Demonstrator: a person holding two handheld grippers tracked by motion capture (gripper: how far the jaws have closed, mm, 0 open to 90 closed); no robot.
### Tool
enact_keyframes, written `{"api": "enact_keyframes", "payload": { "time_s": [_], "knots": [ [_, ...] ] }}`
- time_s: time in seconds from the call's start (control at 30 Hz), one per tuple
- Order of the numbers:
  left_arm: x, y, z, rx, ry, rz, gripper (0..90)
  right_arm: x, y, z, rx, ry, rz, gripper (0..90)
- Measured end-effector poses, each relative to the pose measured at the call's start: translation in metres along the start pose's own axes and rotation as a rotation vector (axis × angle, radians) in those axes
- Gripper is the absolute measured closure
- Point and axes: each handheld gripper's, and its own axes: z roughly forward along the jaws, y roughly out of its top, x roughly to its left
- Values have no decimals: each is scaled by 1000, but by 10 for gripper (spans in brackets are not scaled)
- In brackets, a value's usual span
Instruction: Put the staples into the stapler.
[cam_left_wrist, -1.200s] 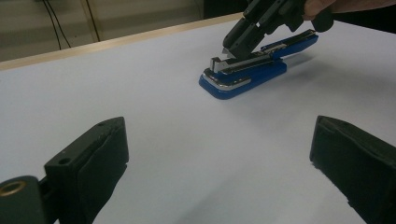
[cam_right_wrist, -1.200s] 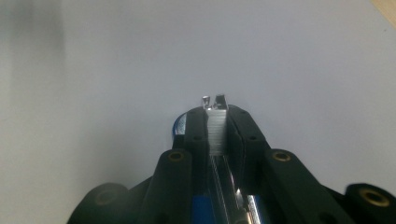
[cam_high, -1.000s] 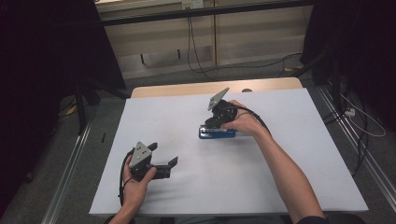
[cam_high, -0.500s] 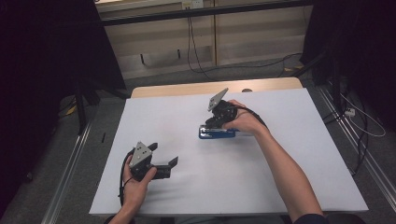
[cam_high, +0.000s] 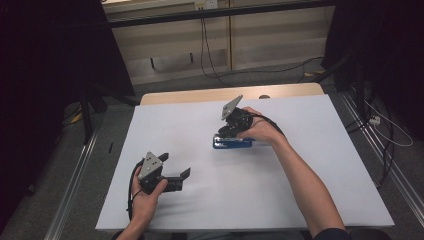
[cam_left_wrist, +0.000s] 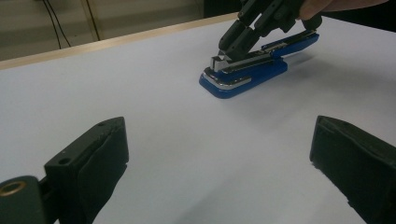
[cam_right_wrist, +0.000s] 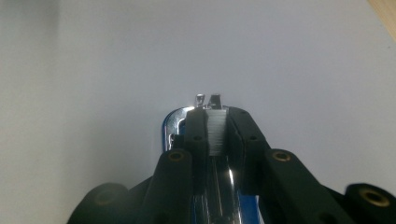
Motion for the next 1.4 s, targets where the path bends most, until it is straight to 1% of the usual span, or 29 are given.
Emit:
{"api": "enact_keyframes", "payload": {
  "time_s": [0.23, 0.33, 0.5, 0.77, 0.87, 0.93, 0.97, 1.0, 1.03, 1.17, 1.33, 1.4],
  "knots": [
    [0, 0, 0, 0, 0, 2, 47, 0, -1, 0, -7, 11, -1, 793],
    [0, 0, 0, 2, 2, 2, 47, 1, 0, 1, 0, 10, -15, 794],
    [0, 0, 0, 3, 2, 5, 47, 0, -1, 2, -1, 11, -14, 793],
    [-1, 0, 1, 3, -1, -2, 47, 0, -1, 2, 2, 16, 0, 790],
    [-1, 0, 1, 6, -3, 4, 47, 0, 0, 2, 4, 13, 6, 786],
    [0, 0, 1, 5, -2, 1, 47, 0, 0, 3, 3, 5, 14, 758],
    [-1, 0, 1, 2, -3, -3, 47, 0, 0, 3, 3, 5, 17, 758],
    [-1, 0, 1, 2, -3, -3, 47, 0, 0, 3, 1, 5, 18, 755],
    [-1, 0, 1, 3, -2, -2, 47, 0, 0, 3, -5, 5, 27, 732],
    [-1, 0, 2, 5, -3, 1, 47, -1, -1, 3, -4, -10, 36, 689],
    [0, 0, 1, 3, -4, 0, 47, -1, -1, 2, -6, -18, 39, 688],
    [0, 0, 1, 5, -5, 2, 47, 0, -1, 2, -1, -10, 36, 724]
  ]
}}
